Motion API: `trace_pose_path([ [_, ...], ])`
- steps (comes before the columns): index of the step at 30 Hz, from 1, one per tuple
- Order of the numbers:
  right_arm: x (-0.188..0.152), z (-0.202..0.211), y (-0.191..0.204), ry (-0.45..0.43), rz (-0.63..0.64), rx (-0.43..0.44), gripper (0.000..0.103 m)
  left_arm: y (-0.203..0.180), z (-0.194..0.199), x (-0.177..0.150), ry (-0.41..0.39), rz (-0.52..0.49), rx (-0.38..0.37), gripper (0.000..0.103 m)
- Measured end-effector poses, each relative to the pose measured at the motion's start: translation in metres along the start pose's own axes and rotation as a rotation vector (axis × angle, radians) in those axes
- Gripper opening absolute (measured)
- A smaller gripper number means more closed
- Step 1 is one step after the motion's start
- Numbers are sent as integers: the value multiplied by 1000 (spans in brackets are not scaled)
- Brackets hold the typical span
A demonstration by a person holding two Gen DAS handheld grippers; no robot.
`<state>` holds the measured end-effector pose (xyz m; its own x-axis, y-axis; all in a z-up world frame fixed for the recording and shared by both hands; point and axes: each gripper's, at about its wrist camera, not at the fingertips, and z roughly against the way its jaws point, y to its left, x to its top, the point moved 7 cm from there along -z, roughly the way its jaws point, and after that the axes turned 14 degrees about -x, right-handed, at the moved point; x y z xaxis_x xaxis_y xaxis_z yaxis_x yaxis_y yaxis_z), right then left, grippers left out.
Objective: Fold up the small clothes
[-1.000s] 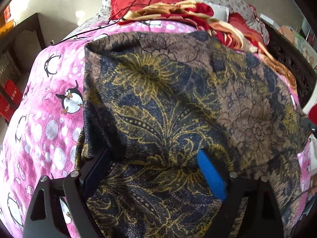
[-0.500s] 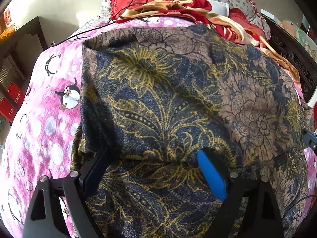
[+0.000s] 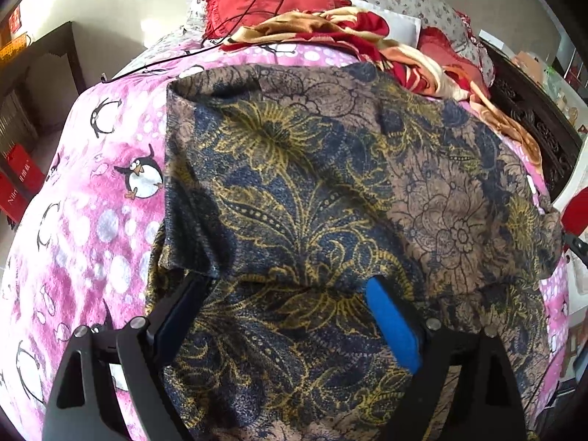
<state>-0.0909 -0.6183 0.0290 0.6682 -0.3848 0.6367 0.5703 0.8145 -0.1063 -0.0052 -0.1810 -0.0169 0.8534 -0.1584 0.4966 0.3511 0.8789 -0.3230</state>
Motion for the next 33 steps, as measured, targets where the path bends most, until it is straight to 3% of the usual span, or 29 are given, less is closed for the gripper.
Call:
trace_pose_path([
  [5,44,-45,-75,25,-117,-179,40,-7,-1,-1,11,-15,-6,92],
  [9,73,-75,-71,31,2,-183,42,-12,-5,-2,29,-19,-7,93],
  [11,80,-97,-71,65,58,-243,42,-13,-6,-1,31,-15,-12,93],
  [14,83,-128,-79,125,34,-245,42,-15,-7,1,34,-15,-10,93],
  [16,75,-143,-83,186,12,-191,36,-15,-8,2,39,-18,-8,93],
  [17,74,-142,-89,183,-13,-184,13,-14,-8,2,40,-18,-7,93],
  [18,76,-134,-95,158,-52,-166,7,-13,-8,2,40,-16,-9,93],
  [21,89,-82,-122,15,-245,-30,5,-8,-4,4,28,-6,-12,93],
  [22,91,-69,-128,1,-294,11,5,-5,-2,6,19,2,-14,92],
  [25,102,-24,-139,-11,-480,240,5,1,8,10,-12,25,-26,93],
  [28,113,26,-114,-34,-490,400,5,8,25,15,-49,46,-37,92],
  [33,125,108,-2,-82,-340,634,5,21,55,21,-108,60,-35,93],
])
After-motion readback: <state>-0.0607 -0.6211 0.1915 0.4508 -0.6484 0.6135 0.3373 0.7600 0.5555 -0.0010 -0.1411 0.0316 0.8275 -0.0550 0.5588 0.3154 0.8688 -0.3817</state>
